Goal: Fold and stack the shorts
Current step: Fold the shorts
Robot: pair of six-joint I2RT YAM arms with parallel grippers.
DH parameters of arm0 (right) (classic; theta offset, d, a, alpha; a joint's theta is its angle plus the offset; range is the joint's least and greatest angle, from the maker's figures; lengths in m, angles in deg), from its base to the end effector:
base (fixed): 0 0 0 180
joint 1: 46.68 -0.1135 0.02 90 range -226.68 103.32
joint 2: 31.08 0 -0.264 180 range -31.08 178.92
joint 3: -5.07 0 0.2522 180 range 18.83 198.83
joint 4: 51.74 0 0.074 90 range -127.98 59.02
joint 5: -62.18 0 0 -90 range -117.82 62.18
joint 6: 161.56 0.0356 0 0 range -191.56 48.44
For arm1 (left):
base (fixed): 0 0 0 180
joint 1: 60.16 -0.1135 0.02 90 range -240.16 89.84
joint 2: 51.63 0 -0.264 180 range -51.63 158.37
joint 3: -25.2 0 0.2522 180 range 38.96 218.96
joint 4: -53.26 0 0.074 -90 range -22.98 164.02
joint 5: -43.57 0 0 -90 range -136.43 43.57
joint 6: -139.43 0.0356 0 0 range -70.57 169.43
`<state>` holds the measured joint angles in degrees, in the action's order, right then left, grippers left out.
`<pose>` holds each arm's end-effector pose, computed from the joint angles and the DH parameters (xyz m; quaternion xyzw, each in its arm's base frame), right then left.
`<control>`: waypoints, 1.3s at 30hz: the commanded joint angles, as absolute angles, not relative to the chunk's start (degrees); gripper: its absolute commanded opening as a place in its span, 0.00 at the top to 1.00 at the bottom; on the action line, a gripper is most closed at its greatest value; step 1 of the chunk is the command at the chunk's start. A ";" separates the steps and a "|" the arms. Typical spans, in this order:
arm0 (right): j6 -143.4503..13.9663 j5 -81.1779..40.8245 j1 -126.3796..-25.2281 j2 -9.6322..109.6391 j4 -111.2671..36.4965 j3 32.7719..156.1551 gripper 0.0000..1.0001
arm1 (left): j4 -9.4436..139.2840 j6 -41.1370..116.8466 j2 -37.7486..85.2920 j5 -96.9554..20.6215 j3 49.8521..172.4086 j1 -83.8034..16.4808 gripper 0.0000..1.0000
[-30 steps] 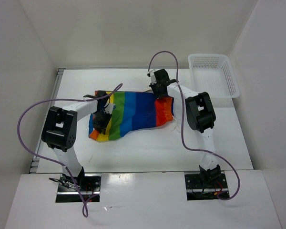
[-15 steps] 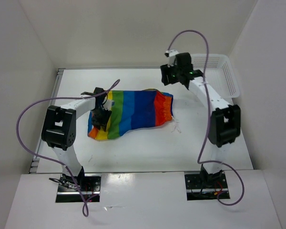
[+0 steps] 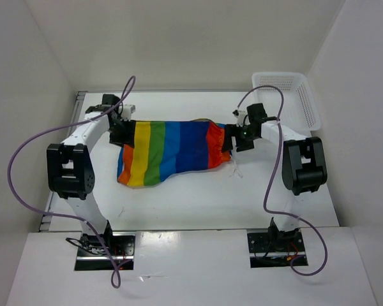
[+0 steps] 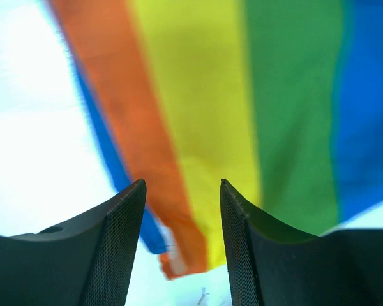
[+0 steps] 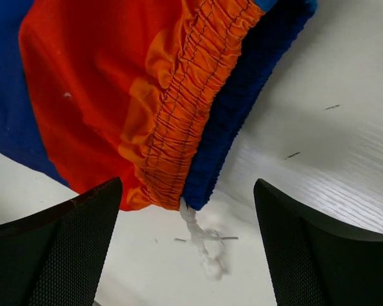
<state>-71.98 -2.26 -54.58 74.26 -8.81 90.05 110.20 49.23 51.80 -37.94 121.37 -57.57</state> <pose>0.3683 0.0666 0.1856 -0.1198 0.9426 0.2295 0.2107 0.3784 -0.0224 0.2401 0.0368 0.9715 -0.0776 0.2208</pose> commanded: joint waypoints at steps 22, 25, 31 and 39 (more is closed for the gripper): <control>-63.02 -0.57 -54.85 79.50 -12.85 90.54 1.00 | 106.40 49.43 67.63 -33.78 118.68 -65.08 0.82; -65.05 -1.10 -54.85 77.30 -11.27 92.91 1.00 | 107.01 49.43 67.63 -31.49 118.68 -65.08 0.96; -72.41 -2.33 -53.63 70.02 -3.89 97.31 1.00 | 107.01 49.43 65.88 -28.85 119.82 -64.30 1.00; -83.94 -19.62 -53.62 62.88 10.35 100.22 1.00 | 105.61 49.43 64.29 -25.60 120.35 -55.87 1.00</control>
